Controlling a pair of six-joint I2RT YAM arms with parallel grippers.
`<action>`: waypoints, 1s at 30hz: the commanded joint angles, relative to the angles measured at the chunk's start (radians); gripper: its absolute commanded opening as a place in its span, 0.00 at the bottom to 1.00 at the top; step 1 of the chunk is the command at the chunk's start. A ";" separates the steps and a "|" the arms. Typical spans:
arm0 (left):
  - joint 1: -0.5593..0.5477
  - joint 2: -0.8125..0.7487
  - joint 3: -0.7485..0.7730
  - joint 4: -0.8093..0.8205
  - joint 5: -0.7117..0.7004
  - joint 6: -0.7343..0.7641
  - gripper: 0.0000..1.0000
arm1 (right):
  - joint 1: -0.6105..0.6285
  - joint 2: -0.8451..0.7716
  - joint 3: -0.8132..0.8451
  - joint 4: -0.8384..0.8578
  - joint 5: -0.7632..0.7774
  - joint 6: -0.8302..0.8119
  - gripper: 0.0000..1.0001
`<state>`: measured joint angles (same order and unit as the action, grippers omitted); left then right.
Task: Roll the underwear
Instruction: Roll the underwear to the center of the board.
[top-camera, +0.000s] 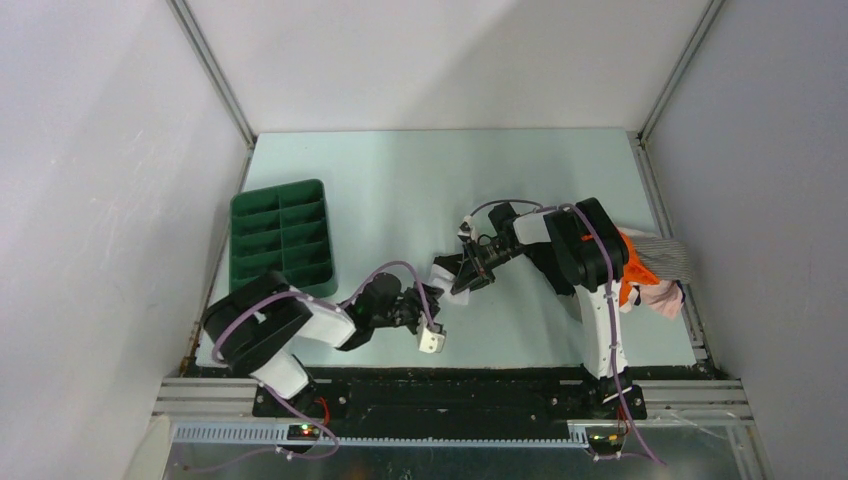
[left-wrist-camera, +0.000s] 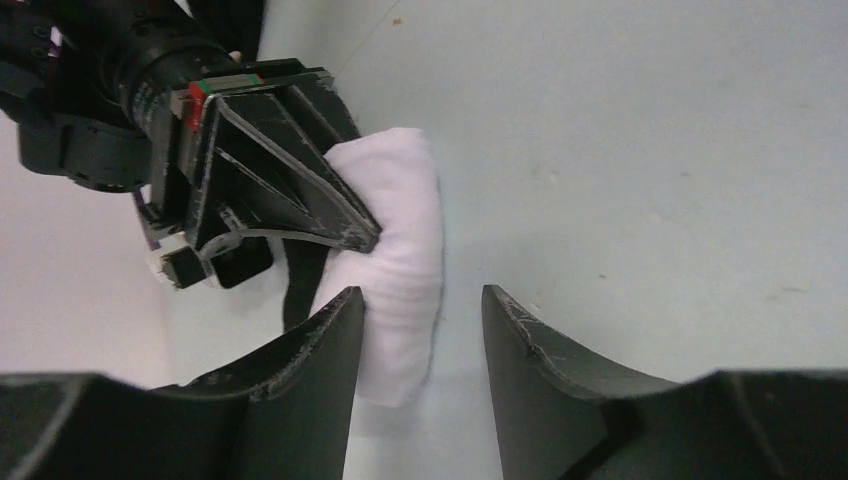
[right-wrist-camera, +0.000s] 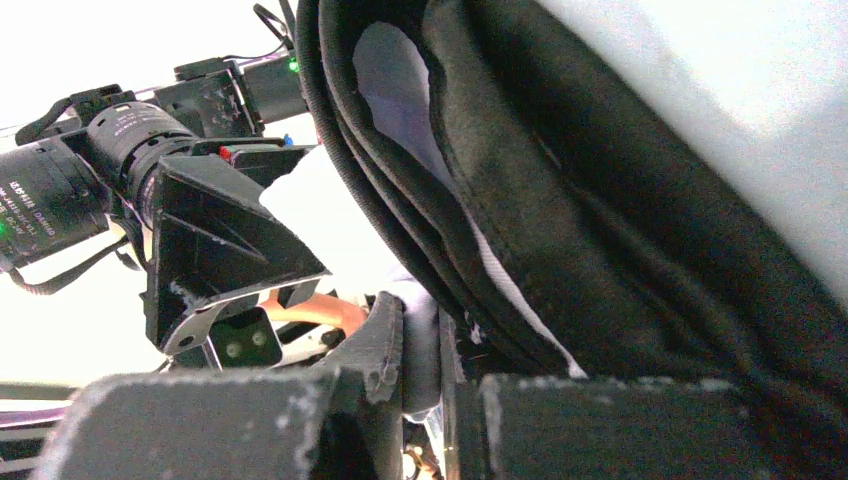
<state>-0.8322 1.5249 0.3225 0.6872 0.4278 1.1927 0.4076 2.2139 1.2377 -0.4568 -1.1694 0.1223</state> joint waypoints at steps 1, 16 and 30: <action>-0.008 0.103 -0.005 0.218 -0.089 0.076 0.55 | 0.013 0.097 -0.027 -0.025 0.301 -0.026 0.00; -0.034 0.286 0.088 -0.075 -0.420 0.287 0.36 | -0.002 0.111 -0.011 -0.045 0.284 -0.016 0.00; -0.121 0.286 0.305 -0.577 -0.528 0.146 0.00 | -0.040 -0.096 0.001 -0.083 0.332 -0.068 0.58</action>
<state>-0.9569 1.7454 0.6136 0.4637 -0.0273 1.4303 0.3695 2.1941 1.2743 -0.4679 -1.1355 0.1452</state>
